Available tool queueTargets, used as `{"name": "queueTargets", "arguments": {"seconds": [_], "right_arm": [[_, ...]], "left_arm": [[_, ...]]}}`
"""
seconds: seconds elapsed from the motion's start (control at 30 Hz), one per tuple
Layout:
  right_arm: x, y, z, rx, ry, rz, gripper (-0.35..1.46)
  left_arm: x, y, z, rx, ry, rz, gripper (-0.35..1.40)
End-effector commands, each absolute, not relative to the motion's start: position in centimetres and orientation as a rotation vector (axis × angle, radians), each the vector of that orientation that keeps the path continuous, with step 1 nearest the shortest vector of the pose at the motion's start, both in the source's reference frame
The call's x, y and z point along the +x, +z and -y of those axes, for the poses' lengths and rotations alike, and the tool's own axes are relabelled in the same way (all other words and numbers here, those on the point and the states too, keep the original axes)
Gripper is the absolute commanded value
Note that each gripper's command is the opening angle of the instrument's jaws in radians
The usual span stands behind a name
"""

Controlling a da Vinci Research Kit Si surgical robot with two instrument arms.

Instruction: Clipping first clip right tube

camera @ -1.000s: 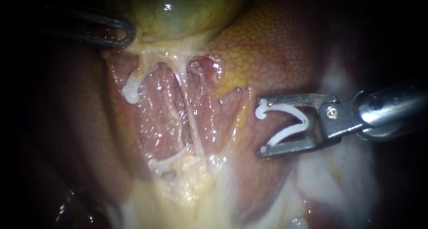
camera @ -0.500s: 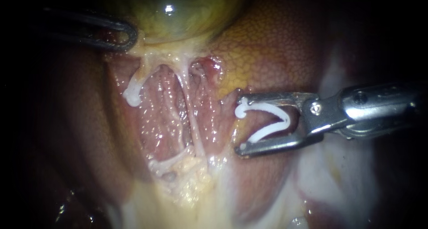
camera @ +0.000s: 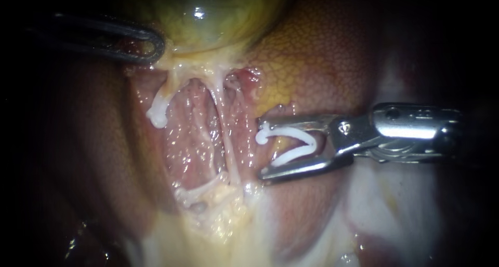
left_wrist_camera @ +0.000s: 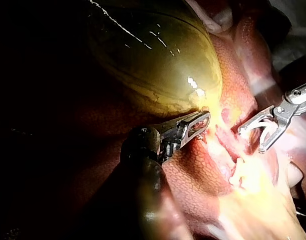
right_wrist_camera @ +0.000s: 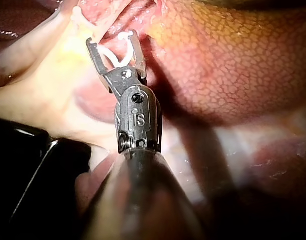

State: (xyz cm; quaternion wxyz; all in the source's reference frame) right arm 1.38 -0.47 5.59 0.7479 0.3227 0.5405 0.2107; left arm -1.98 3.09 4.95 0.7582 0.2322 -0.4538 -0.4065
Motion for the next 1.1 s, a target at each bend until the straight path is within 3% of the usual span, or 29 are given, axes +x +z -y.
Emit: {"name": "queueTargets", "arguments": {"seconds": [0.03,0.5,1.1], "right_arm": [[1.4,5.61,0.47,0.708,0.463,-1.181,0.46],[1.61,5.87,0.55,0.755,0.469,-1.178,0.46],[1.88,6.02,0.56,0.89,0.446,-1.281,0.45]], "left_arm": [[-1.98,4.95,-3.09,0.505,-0.885,0.989,-0.35],[-1.98,4.96,-3.07,0.507,-0.883,0.989,-0.35],[-1.98,4.97,-3.06,0.506,-0.883,0.989,-0.35]]}}
